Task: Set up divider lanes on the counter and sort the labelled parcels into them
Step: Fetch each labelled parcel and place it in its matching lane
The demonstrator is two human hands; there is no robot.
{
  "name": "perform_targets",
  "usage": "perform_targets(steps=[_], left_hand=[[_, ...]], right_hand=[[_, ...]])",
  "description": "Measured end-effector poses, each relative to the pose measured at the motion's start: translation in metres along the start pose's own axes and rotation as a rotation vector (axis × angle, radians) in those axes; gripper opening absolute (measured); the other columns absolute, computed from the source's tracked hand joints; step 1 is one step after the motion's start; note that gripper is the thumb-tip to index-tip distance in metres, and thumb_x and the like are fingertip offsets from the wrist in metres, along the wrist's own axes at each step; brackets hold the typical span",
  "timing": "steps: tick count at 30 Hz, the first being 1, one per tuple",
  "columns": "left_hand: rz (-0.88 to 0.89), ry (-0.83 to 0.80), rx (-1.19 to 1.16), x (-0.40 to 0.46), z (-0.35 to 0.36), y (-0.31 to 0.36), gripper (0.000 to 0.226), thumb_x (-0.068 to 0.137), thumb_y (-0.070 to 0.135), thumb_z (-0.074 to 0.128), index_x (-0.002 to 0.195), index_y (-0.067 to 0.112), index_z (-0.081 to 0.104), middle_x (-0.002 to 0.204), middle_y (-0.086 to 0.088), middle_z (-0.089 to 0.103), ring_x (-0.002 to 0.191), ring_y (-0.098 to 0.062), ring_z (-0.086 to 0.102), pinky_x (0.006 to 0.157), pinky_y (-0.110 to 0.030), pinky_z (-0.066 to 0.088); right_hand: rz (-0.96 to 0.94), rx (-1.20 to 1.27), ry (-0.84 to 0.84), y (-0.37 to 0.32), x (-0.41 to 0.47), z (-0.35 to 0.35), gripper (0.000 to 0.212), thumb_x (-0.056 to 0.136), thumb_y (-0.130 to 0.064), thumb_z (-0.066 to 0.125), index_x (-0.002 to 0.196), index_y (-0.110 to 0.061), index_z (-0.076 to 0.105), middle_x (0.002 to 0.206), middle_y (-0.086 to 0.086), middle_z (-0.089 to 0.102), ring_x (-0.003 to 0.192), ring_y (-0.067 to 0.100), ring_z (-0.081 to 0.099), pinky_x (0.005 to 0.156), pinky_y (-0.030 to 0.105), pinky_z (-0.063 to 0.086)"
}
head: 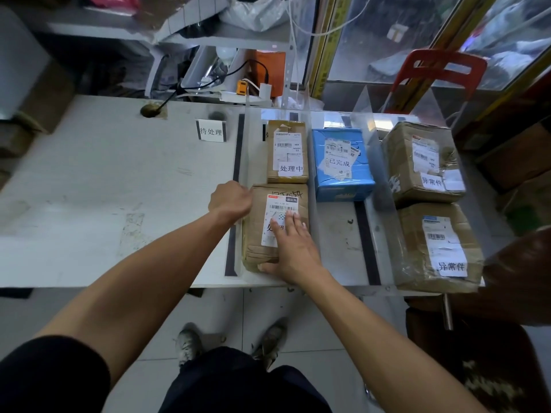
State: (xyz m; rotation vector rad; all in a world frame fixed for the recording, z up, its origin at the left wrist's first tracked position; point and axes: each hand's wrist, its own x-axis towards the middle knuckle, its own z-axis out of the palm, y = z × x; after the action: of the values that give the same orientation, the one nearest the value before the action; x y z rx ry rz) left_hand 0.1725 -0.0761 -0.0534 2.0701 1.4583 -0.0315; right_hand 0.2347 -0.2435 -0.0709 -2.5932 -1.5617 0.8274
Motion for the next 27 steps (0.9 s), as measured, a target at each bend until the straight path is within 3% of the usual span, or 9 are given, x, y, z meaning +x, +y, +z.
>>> perform_targets(steps=[3, 6, 8, 10, 12, 16, 21, 27], left_hand=[[0.023, -0.029, -0.06, 0.001, 0.006, -0.01, 0.041, 0.109, 0.038, 0.035, 0.092, 0.01, 0.061, 0.095, -0.008, 0.063, 0.076, -0.021, 0.055, 0.067, -0.032, 0.04], [0.042, -0.086, -0.16, -0.006, 0.004, -0.02, 0.048, 0.108, 0.047, 0.032, 0.089, 0.014, 0.061, 0.097, -0.011, 0.069, 0.081, -0.024, 0.063, 0.073, -0.034, 0.05], [0.015, -0.117, -0.286, -0.013, -0.007, -0.03, 0.053, 0.108, 0.051, 0.03, 0.096, 0.011, 0.062, 0.101, -0.012, 0.069, 0.089, -0.029, 0.068, 0.084, -0.041, 0.058], [-0.023, -0.115, -0.425, -0.018, -0.025, -0.049, 0.045, 0.107, 0.047, 0.034, 0.1, 0.01, 0.058, 0.105, -0.014, 0.068, 0.094, -0.033, 0.069, 0.089, -0.049, 0.06], [-0.02, -0.061, -0.443, -0.021, -0.051, -0.08, 0.034, 0.103, 0.042, 0.044, 0.106, 0.014, 0.061, 0.113, -0.016, 0.07, 0.099, -0.032, 0.07, 0.093, -0.05, 0.058], [-0.001, 0.125, -0.234, -0.027, -0.124, -0.158, 0.041, 0.099, 0.036, 0.054, 0.132, 0.014, 0.062, 0.128, -0.007, 0.068, 0.117, -0.027, 0.063, 0.102, -0.04, 0.05], [-0.065, 0.363, -0.026, -0.064, -0.221, -0.284, 0.038, 0.099, 0.033, 0.052, 0.133, 0.02, 0.06, 0.122, -0.002, 0.07, 0.115, -0.027, 0.062, 0.094, -0.039, 0.052], [-0.298, 0.487, 0.183, -0.139, -0.292, -0.443, 0.035, 0.095, 0.027, 0.05, 0.126, 0.019, 0.063, 0.123, -0.004, 0.066, 0.114, -0.029, 0.061, 0.09, -0.04, 0.051]], right_hand=[[0.002, 0.005, 0.01, 0.001, -0.005, -0.007, 0.111, 0.082, -0.073, 0.064, 0.164, -0.027, 0.005, 0.17, 0.01, -0.01, 0.157, 0.025, -0.013, 0.123, 0.036, -0.004], [0.018, 0.066, 0.08, -0.005, -0.008, -0.021, 0.078, 0.097, -0.062, 0.049, 0.161, -0.024, 0.025, 0.168, 0.01, 0.022, 0.156, 0.026, 0.016, 0.124, 0.043, 0.019], [0.056, 0.164, 0.221, -0.016, -0.006, -0.033, 0.056, 0.103, -0.047, 0.046, 0.153, -0.022, 0.04, 0.151, 0.008, 0.051, 0.137, 0.026, 0.047, 0.111, 0.046, 0.042], [0.065, 0.271, 0.372, -0.04, -0.002, -0.049, 0.04, 0.104, -0.035, 0.048, 0.14, -0.02, 0.055, 0.127, 0.004, 0.066, 0.109, 0.02, 0.06, 0.088, 0.036, 0.05], [0.014, 0.315, 0.444, -0.081, 0.007, -0.065, 0.028, 0.104, -0.029, 0.05, 0.126, -0.018, 0.062, 0.111, 0.001, 0.069, 0.094, 0.015, 0.061, 0.077, 0.028, 0.049], [-0.144, 0.208, 0.384, -0.192, 0.033, -0.078, 0.034, 0.102, -0.031, 0.051, 0.133, -0.021, 0.06, 0.12, 0.002, 0.07, 0.11, 0.024, 0.065, 0.089, 0.036, 0.051], [-0.408, -0.002, 0.273, -0.34, 0.055, -0.049, 0.035, 0.1, -0.026, 0.047, 0.132, -0.022, 0.061, 0.128, 0.005, 0.067, 0.115, 0.029, 0.062, 0.087, 0.035, 0.046], [-0.656, -0.257, 0.2, -0.48, 0.057, 0.017, 0.033, 0.095, -0.015, 0.045, 0.123, -0.018, 0.063, 0.121, 0.006, 0.067, 0.107, 0.03, 0.063, 0.079, 0.035, 0.047]])
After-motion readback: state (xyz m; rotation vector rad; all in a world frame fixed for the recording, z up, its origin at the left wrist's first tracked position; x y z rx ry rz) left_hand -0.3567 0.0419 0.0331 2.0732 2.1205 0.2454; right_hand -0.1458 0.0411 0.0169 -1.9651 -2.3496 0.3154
